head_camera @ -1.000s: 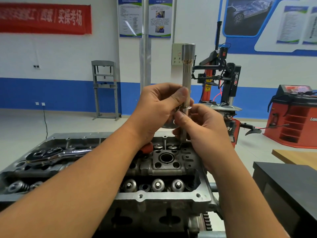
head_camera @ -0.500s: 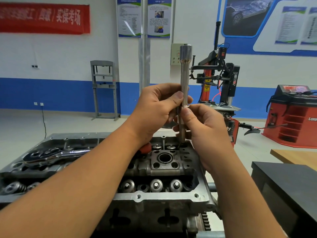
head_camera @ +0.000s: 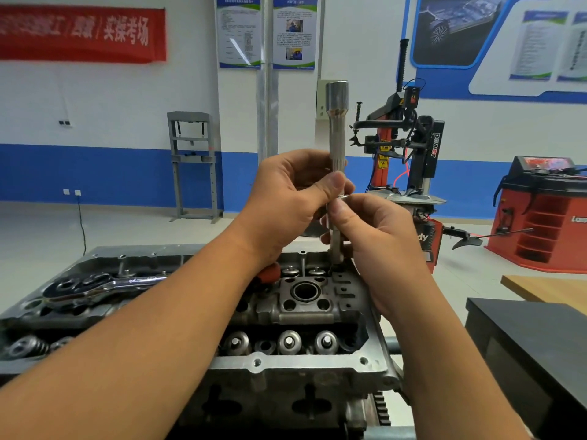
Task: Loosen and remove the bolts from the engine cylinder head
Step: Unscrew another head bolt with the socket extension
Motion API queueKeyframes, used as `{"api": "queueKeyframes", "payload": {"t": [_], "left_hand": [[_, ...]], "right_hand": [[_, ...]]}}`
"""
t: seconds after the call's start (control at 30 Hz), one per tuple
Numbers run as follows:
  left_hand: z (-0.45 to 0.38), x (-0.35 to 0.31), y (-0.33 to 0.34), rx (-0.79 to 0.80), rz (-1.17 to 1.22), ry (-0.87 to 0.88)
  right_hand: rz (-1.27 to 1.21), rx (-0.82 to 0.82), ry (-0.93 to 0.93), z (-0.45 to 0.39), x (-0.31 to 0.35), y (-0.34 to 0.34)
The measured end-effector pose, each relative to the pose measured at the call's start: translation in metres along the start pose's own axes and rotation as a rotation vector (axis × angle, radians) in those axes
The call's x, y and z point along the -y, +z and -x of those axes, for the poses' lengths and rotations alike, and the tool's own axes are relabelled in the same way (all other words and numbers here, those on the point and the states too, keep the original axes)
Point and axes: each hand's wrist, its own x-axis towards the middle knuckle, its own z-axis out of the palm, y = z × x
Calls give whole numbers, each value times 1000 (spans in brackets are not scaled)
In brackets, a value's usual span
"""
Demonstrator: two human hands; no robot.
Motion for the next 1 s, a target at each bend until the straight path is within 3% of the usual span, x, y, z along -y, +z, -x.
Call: {"api": "queueKeyframes", "payload": {"t": [0.1, 0.3, 0.53, 0.73, 1.0], "left_hand": [[-1, 0, 0, -100, -67, 21], [0, -2, 1, -1, 92, -38], [1, -5, 2, -84, -20, -1], [1, -3, 2, 27, 77, -61], [0, -3, 1, -70, -13, 25]], "right_hand": [[21, -77, -21, 0, 0, -1], [58, -33, -38, 1, 2, 2], [89, -84, -59, 1, 2, -1], [96, -14, -58, 1, 2, 1], [99, 41, -40, -1, 1, 1]]}}
